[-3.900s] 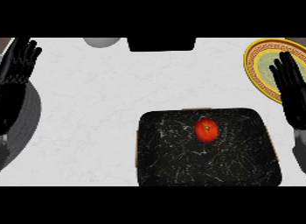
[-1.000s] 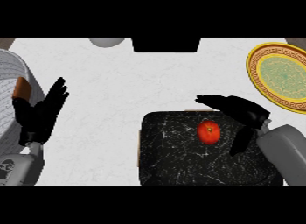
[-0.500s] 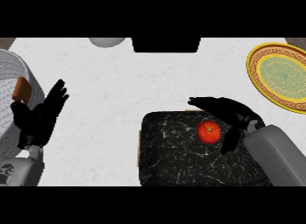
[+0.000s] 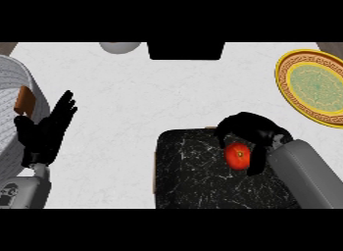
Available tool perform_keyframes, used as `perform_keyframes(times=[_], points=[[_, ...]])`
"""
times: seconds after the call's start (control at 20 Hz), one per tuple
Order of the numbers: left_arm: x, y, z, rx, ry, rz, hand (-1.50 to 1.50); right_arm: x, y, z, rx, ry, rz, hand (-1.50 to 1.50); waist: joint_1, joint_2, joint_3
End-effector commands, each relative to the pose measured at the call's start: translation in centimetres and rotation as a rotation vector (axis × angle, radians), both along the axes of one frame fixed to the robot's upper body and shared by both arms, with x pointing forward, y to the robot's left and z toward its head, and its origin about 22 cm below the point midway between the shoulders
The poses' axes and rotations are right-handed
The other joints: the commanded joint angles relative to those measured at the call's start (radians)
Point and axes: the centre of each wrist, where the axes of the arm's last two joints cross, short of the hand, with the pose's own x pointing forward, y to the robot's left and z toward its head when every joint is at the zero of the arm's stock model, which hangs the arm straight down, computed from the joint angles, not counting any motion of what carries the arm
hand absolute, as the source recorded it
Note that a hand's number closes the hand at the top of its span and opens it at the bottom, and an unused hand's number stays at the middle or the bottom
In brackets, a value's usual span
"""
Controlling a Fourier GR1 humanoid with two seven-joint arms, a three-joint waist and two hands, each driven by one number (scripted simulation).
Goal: Pick the tomato from the tray and place it in the plate
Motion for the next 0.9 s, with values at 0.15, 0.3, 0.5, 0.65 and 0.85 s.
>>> perform_keyframes(times=[0.15, 0.3, 0.5, 0.65, 0.85], points=[[0.7, -0.6, 0.4, -0.003, -0.005, 0.009, 0.00, -1.5, 0.2, -2.4, 0.065, 0.038, 0.015, 1.50, 0.000, 0.008, 0.007], [1.5, -0.6, 1.3, 0.007, -0.003, 0.018, 0.00, -2.3, 1.2, -1.1, 0.115, -0.042, -0.037, 1.50, -0.008, 0.007, 0.007], [0.5, -0.3, 0.1, -0.002, 0.010, 0.016, 0.00, -0.2, 1.3, 0.8, 0.115, -0.137, -0.259, 1.50, -0.004, 0.007, 0.007], [0.3, 2.2, 1.6, -0.004, 0.002, -0.002, 0.00, 0.1, 1.0, 0.1, 0.098, -0.177, -0.466, 1.50, 0.001, 0.008, 0.007], [1.0, -0.8, 1.2, 0.002, 0.000, 0.014, 0.00, 0.7, 0.4, 3.1, 0.220, -0.435, -0.564, 1.50, -0.014, 0.007, 0.008]])
